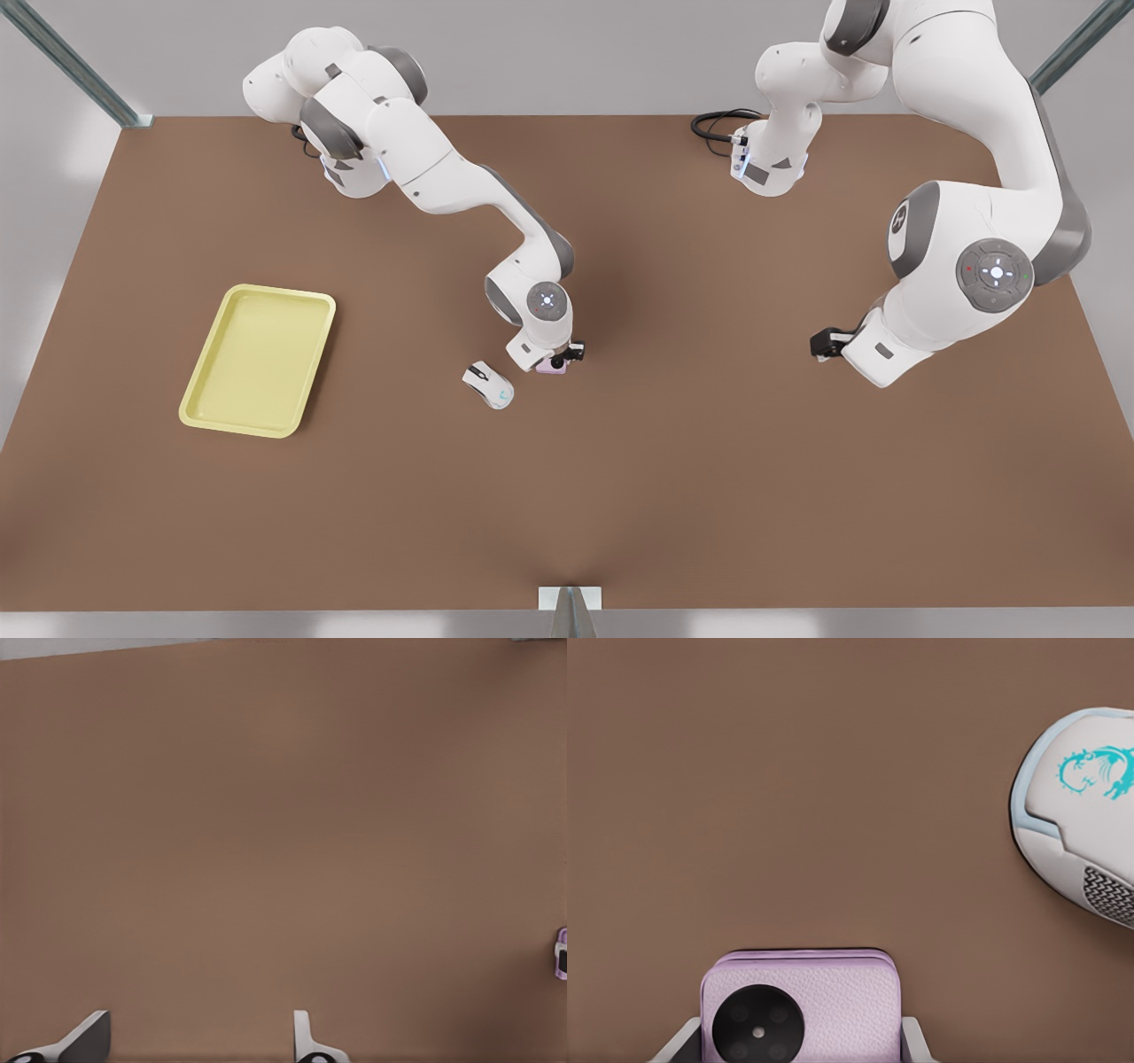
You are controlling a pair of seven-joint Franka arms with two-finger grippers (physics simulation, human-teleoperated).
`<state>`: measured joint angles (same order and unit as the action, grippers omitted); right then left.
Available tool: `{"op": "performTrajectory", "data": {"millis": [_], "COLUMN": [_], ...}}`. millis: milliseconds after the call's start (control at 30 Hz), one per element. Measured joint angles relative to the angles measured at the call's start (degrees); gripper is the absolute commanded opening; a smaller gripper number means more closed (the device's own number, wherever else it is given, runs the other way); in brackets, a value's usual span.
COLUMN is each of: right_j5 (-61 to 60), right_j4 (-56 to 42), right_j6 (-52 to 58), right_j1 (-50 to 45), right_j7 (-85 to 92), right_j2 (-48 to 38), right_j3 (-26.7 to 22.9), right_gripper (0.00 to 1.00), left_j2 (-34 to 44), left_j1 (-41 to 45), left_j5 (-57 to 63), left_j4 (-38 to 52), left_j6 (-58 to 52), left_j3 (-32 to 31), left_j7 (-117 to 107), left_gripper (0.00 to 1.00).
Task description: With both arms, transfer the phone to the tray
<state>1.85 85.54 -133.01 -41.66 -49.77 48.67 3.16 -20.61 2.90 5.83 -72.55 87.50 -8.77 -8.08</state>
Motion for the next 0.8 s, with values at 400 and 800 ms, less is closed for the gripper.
{"op": "performTrajectory", "data": {"millis": [400, 800], "right_j5": [-0.3, -0.7], "right_j4": [1.2, 30.0], "right_j6": [0.3, 0.0], "right_j1": [0.9, 26.9], "right_j7": [0.6, 13.1], "right_j2": [-3.0, -26.6], "right_j3": [0.0, -0.2], "right_gripper": [0.81, 0.81], "left_j2": [-0.4, -0.4], "left_j1": [0.0, 0.0], "left_j5": [-0.1, -0.1], "left_j4": [0.0, 0.0], "left_j6": [0.1, 0.1], "left_j3": [0.2, 0.3], "left_j7": [0.0, 0.1], "left_gripper": [1.00, 1.00]}}
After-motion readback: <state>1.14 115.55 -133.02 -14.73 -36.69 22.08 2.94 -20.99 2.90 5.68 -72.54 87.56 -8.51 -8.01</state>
